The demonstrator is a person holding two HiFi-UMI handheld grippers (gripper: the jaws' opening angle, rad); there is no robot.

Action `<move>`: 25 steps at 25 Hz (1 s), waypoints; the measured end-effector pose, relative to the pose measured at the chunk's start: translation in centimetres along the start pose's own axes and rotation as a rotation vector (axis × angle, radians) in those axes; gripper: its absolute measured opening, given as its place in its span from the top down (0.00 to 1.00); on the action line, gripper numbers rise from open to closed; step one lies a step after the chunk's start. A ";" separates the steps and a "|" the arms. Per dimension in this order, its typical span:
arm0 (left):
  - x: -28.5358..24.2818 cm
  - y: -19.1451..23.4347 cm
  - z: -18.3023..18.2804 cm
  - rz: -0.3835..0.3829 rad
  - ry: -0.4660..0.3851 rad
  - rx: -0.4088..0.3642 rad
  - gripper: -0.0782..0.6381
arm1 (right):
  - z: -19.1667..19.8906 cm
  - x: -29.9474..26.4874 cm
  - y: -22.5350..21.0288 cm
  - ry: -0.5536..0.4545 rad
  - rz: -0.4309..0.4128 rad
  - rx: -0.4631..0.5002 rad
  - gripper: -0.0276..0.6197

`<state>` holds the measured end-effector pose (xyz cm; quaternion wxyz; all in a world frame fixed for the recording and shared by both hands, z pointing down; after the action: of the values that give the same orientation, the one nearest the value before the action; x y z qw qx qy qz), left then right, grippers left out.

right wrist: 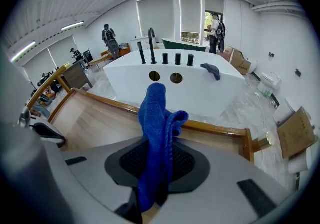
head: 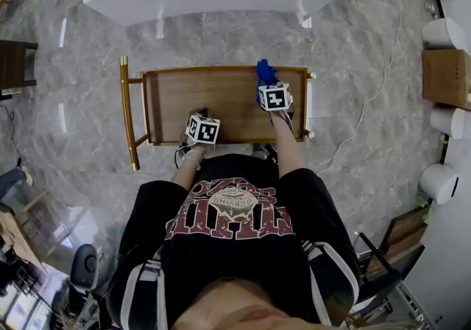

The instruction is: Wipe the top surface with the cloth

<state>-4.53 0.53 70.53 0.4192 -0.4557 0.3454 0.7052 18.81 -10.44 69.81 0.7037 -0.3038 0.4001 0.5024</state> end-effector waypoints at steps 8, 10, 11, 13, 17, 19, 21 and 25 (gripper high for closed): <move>-0.2 0.1 0.1 -0.002 0.006 -0.005 0.82 | 1.0 0.6 -2.6 -0.001 0.053 -0.022 0.82; -0.1 0.1 0.2 -0.002 0.009 -0.006 0.82 | 1.1 0.9 -3.1 0.004 0.064 -0.024 0.82; 0.0 0.1 0.2 -0.002 0.009 -0.005 0.82 | 1.2 1.0 -3.3 0.006 0.066 -0.026 0.82; 0.0 0.0 0.1 -0.002 0.009 -0.005 0.82 | 1.3 1.1 -3.8 0.006 0.071 -0.032 0.82; 0.0 0.0 0.0 -0.003 0.011 -0.004 0.82 | 1.7 1.2 -4.9 0.016 0.085 -0.039 0.82; 0.1 0.2 0.2 -0.003 0.011 -0.002 0.82 | 1.7 1.4 -5.2 0.022 0.093 -0.035 0.82; 0.2 0.3 0.3 -0.007 0.010 -0.002 0.82 | 1.6 1.7 -5.6 0.025 0.102 -0.030 0.82; 0.0 0.2 0.2 -0.001 0.011 -0.003 0.82 | 1.9 1.7 -6.4 0.029 0.115 -0.027 0.82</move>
<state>-4.82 0.63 70.61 0.4169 -0.4604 0.3463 0.7031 25.69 -10.06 69.45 0.6636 -0.2969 0.4204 0.5429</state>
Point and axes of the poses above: the fingertips, and each gripper's own axes: x backward along the fingers, y to its left, z out of its underside, the point moved 4 cm from there along x, backward along the fingers, and after that the axes turned 3 degrees about z, right-handed, at the moved point
